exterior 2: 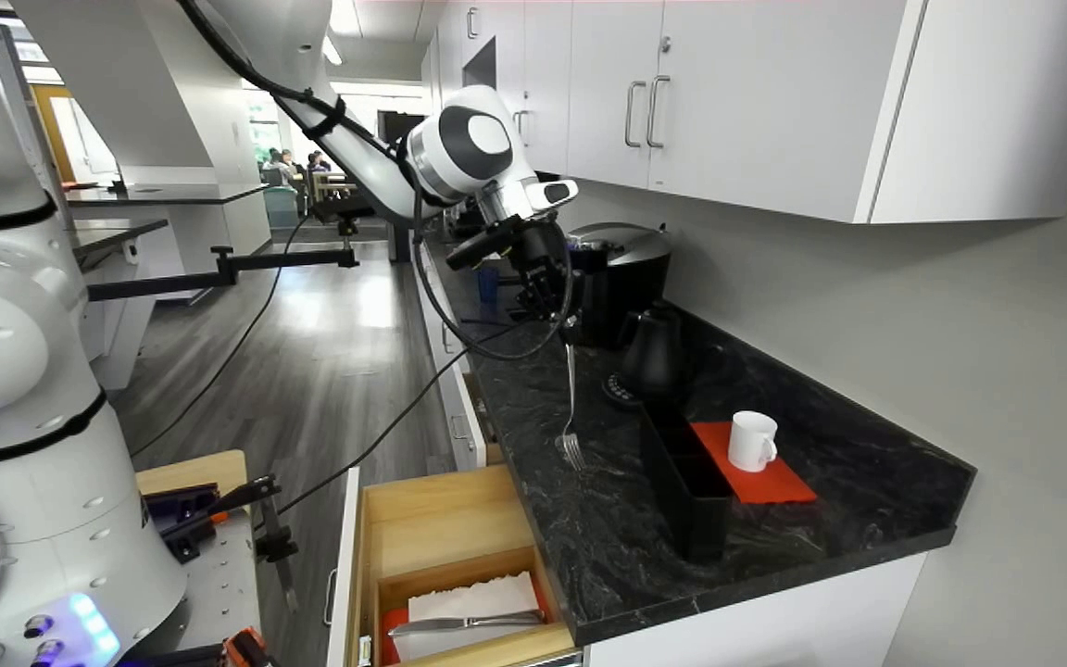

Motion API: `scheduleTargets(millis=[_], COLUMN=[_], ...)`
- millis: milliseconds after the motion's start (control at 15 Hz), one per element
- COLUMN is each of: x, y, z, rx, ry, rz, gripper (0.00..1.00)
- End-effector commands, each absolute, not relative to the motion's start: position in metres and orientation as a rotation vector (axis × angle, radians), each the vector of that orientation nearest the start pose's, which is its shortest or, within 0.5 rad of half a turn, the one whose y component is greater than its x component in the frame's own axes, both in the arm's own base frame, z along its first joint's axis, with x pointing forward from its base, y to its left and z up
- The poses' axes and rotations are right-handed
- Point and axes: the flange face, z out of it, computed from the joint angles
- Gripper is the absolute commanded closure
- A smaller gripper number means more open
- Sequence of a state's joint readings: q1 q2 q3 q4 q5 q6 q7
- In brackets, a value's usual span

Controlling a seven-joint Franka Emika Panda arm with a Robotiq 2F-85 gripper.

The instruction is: Take the butter knife from the cutlery holder followed by the fork

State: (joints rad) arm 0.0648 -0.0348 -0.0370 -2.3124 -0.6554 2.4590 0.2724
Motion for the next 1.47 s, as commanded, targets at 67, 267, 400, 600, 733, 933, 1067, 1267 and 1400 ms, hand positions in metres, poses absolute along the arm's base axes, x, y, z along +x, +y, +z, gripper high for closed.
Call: scheduleTargets(millis=[67, 267, 400, 600, 733, 933, 1067, 1267, 1400], x=[0.458, 0.426, 0.410, 0.397, 0.394, 0.388, 0.385, 0.382, 0.381], y=[0.045, 0.072, 0.087, 0.100, 0.100, 0.089, 0.084, 0.072, 0.062], z=[0.390, 0.381, 0.373, 0.357, 0.346, 0.327, 0.318, 0.307, 0.297], rx=[-3.561, -3.575, -3.579, -3.571, -3.557, -3.540, -3.542, -3.525, -3.505], ry=[-0.126, 0.103, 0.227, 0.367, 0.444, 0.561, 0.619, 0.703, 0.754], rz=[-0.494, -0.494, -0.481, -0.449, -0.421, -0.369, -0.363, -0.342, -0.337], gripper=[0.97, 0.97, 0.97, 0.97, 0.97, 0.97, 0.97, 0.97, 0.97])
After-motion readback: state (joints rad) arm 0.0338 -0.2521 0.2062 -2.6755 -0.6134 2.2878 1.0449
